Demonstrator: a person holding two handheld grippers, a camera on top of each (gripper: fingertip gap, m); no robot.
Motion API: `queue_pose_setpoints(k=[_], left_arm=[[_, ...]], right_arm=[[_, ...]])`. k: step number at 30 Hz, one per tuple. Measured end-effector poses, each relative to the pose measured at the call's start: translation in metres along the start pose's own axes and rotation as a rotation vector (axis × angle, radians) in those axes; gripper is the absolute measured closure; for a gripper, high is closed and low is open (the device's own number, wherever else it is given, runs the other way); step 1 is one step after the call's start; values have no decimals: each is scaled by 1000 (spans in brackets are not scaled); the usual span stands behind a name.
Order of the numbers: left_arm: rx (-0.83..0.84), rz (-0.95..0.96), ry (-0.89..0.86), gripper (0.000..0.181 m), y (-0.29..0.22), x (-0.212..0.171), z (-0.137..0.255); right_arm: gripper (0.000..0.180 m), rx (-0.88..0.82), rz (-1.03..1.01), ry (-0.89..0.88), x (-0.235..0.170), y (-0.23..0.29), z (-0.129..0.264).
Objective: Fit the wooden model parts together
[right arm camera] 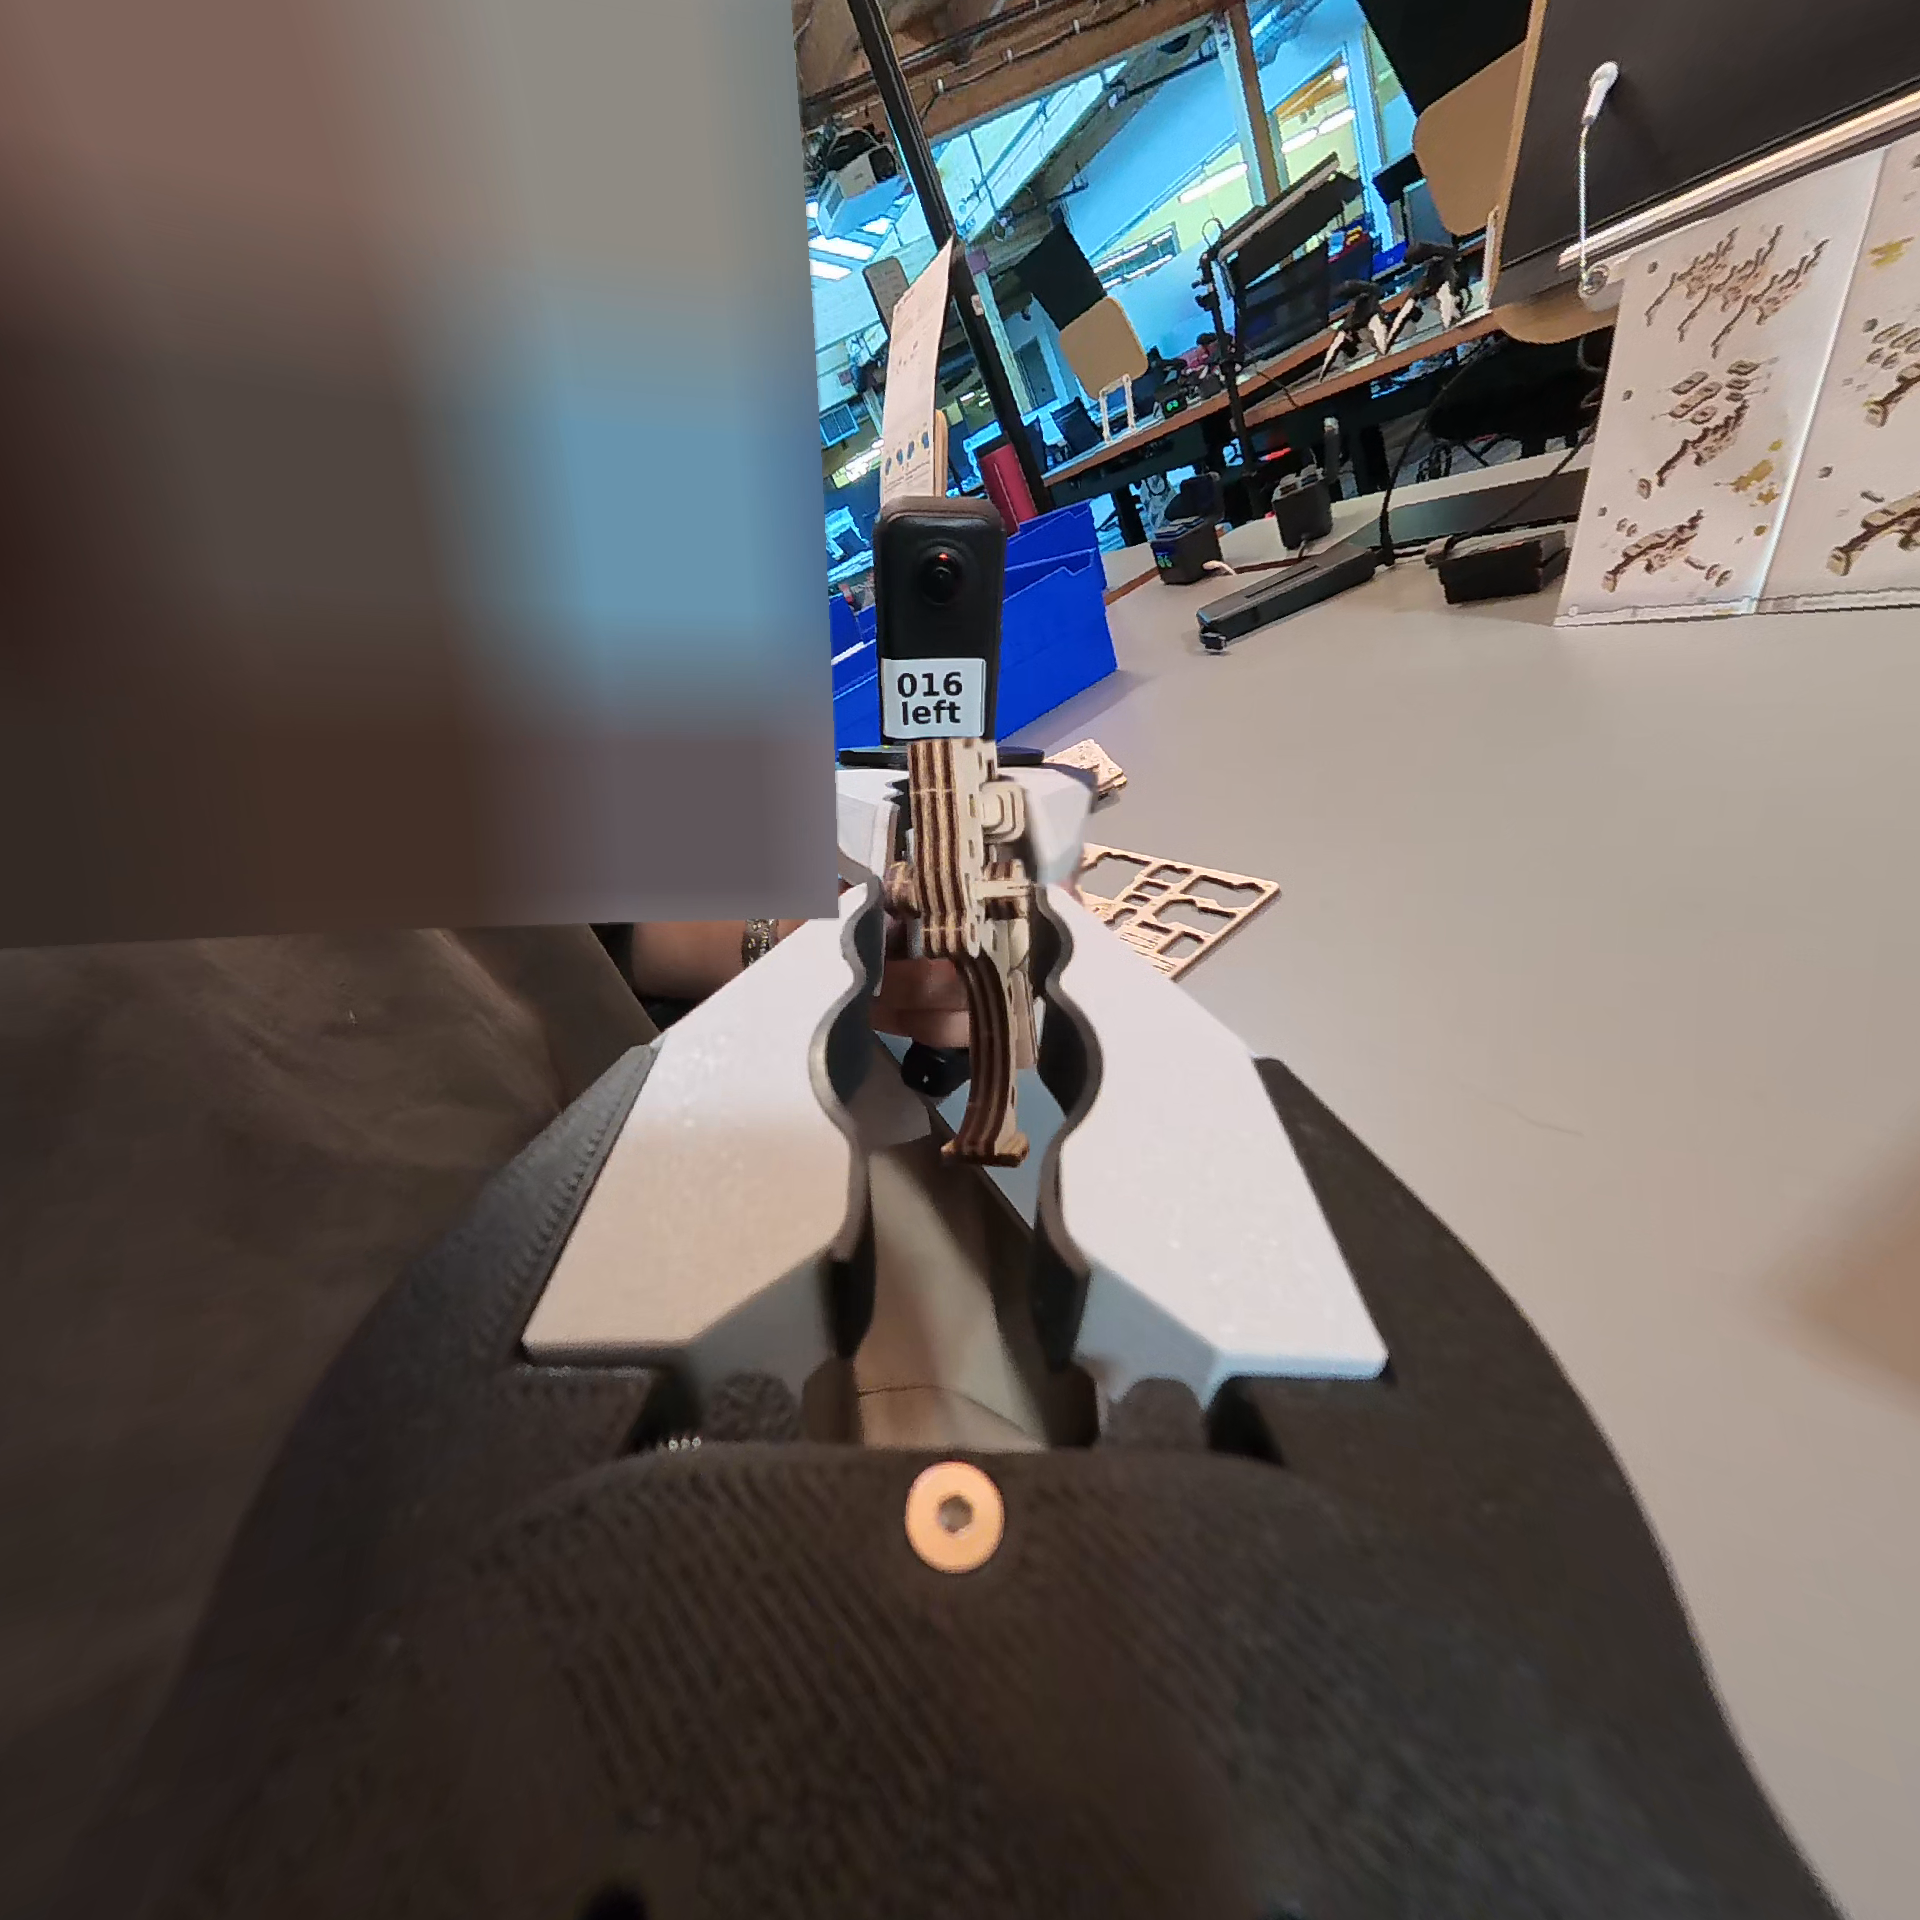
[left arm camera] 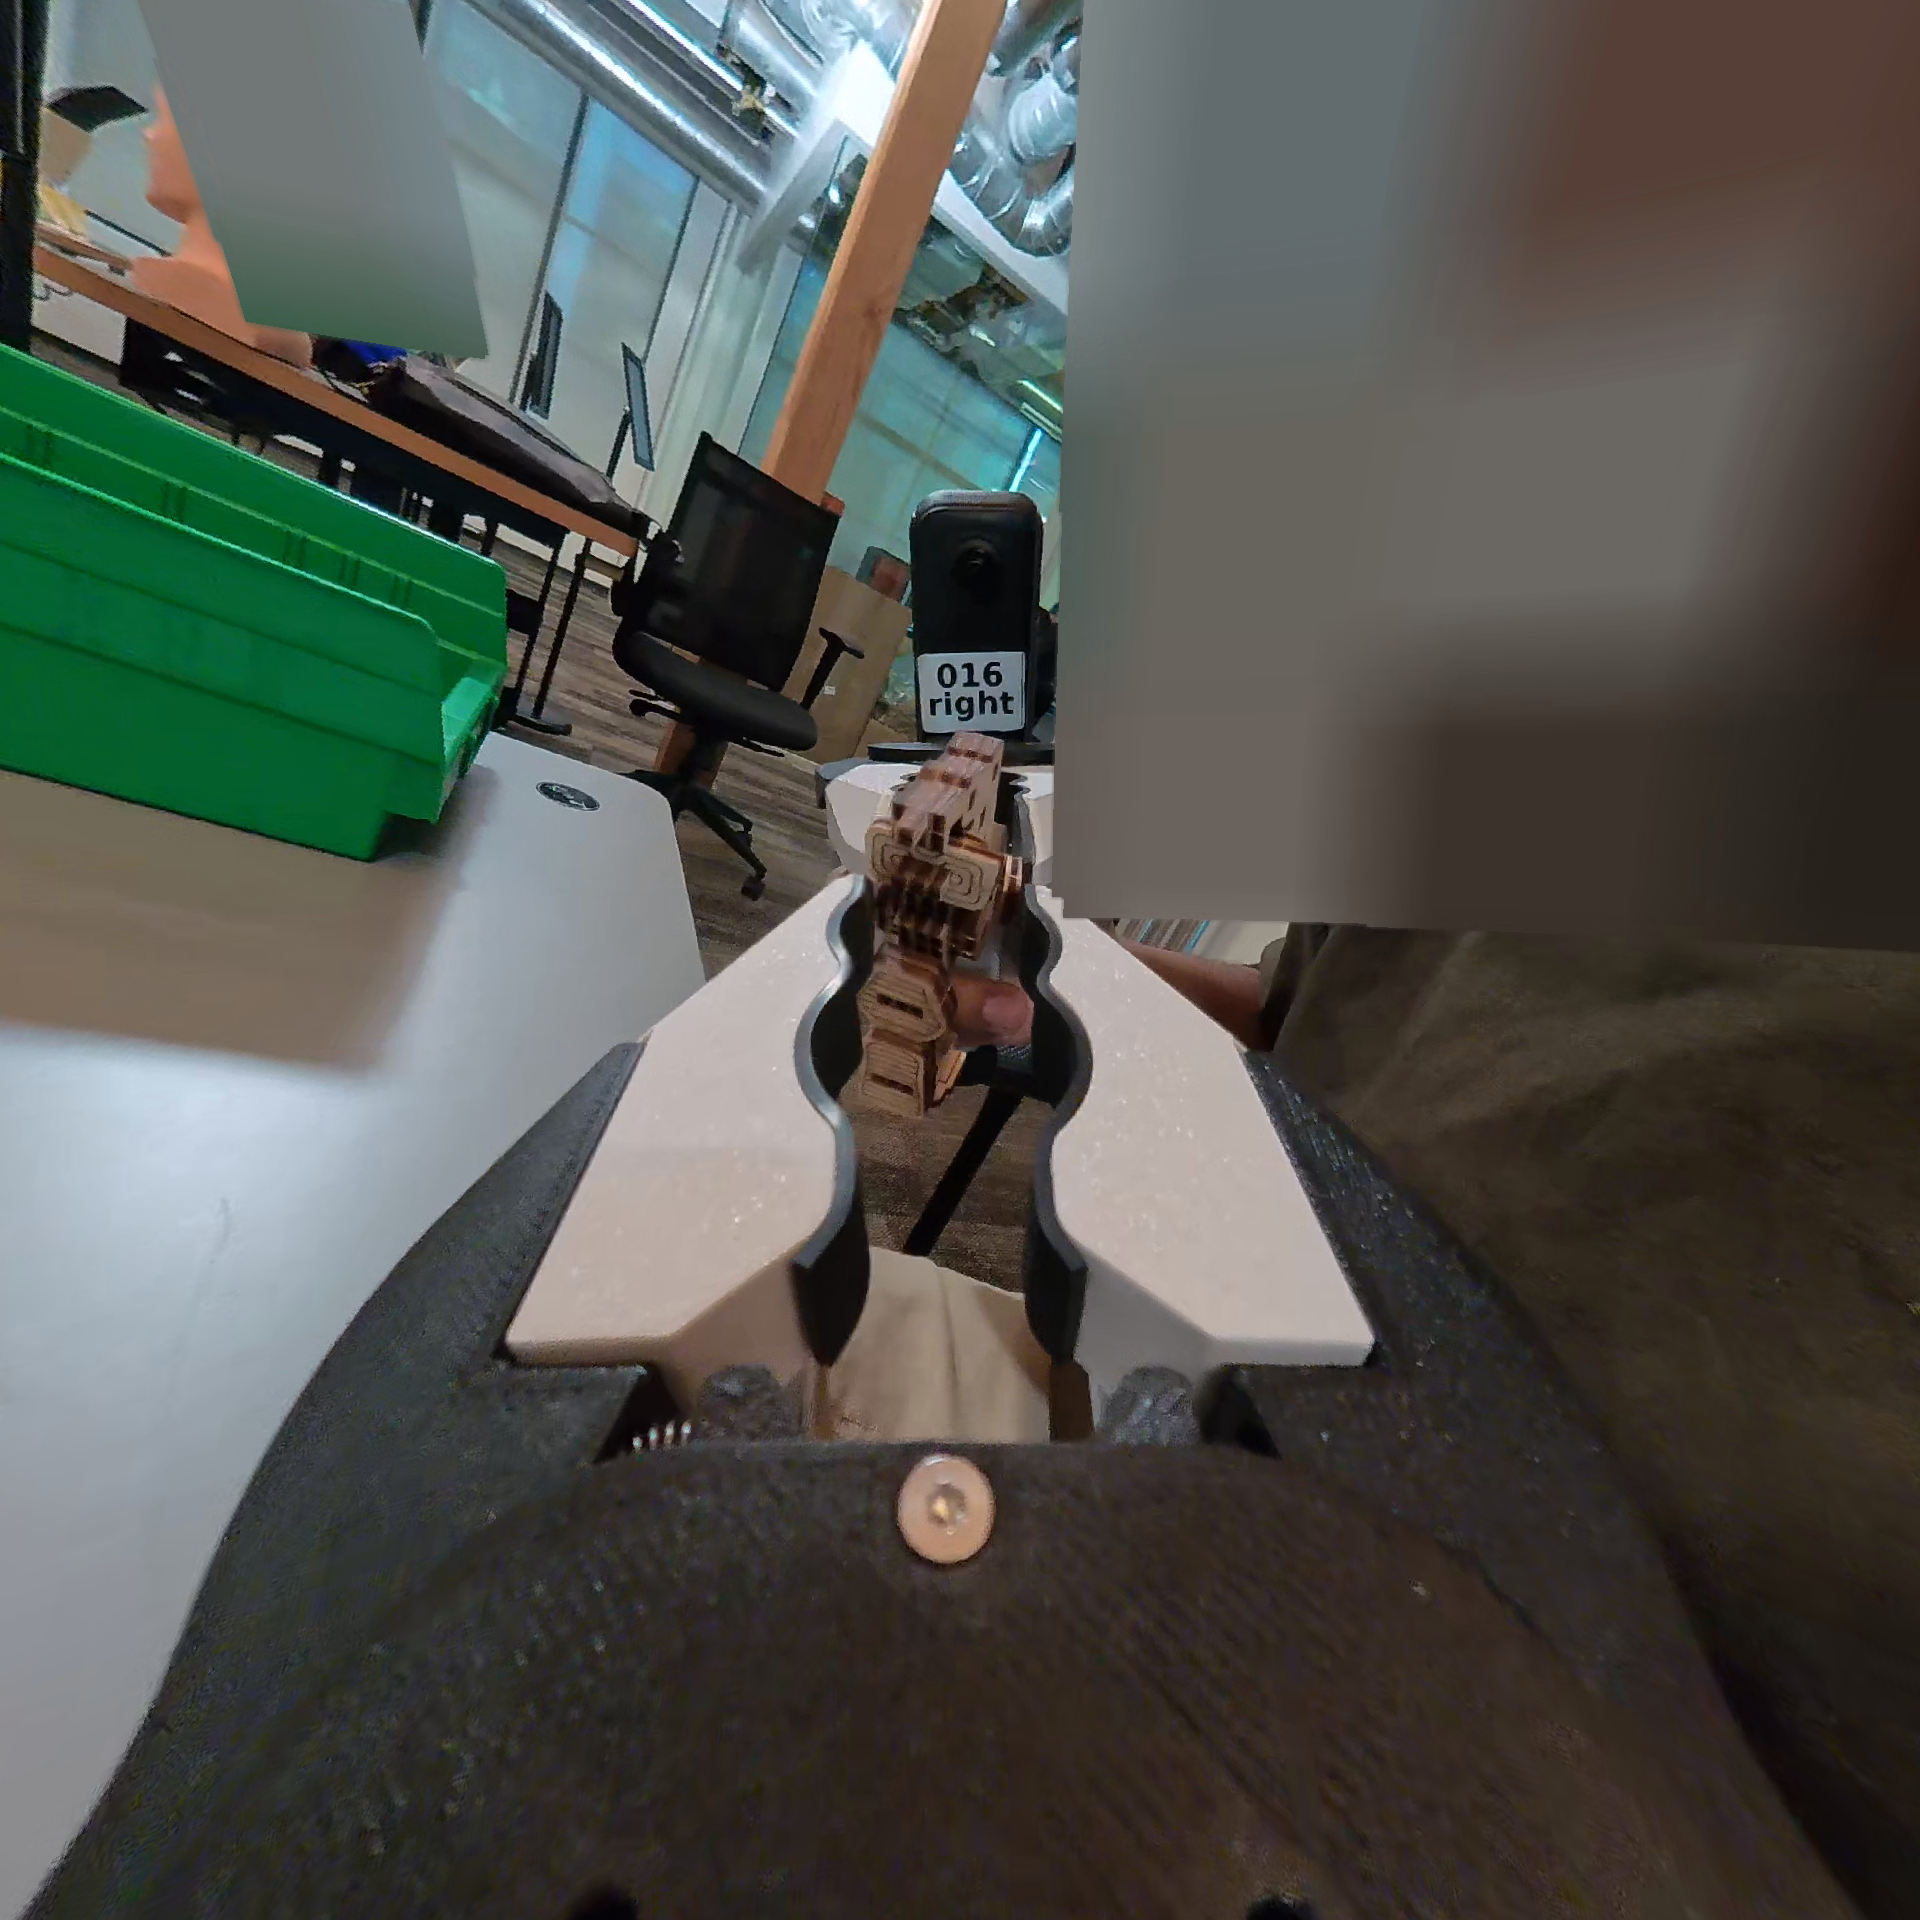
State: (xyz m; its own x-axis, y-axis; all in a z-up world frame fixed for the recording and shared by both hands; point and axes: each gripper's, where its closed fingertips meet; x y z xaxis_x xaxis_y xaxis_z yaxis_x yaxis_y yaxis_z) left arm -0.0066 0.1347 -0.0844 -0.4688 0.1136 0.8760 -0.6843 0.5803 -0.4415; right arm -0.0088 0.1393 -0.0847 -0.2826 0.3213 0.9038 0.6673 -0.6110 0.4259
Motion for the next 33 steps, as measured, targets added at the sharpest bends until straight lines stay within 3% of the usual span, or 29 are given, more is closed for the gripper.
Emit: queue_pose_setpoints(k=[33], left_arm=[[-7, -88, 54, 162, -4, -5, 0]], right_arm=[[152, -45, 164, 46, -2, 4, 0]])
Point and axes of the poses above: each gripper's, where its closed fingertips meet, z back along the fingers, x out of its top, y = z × x across the jaws
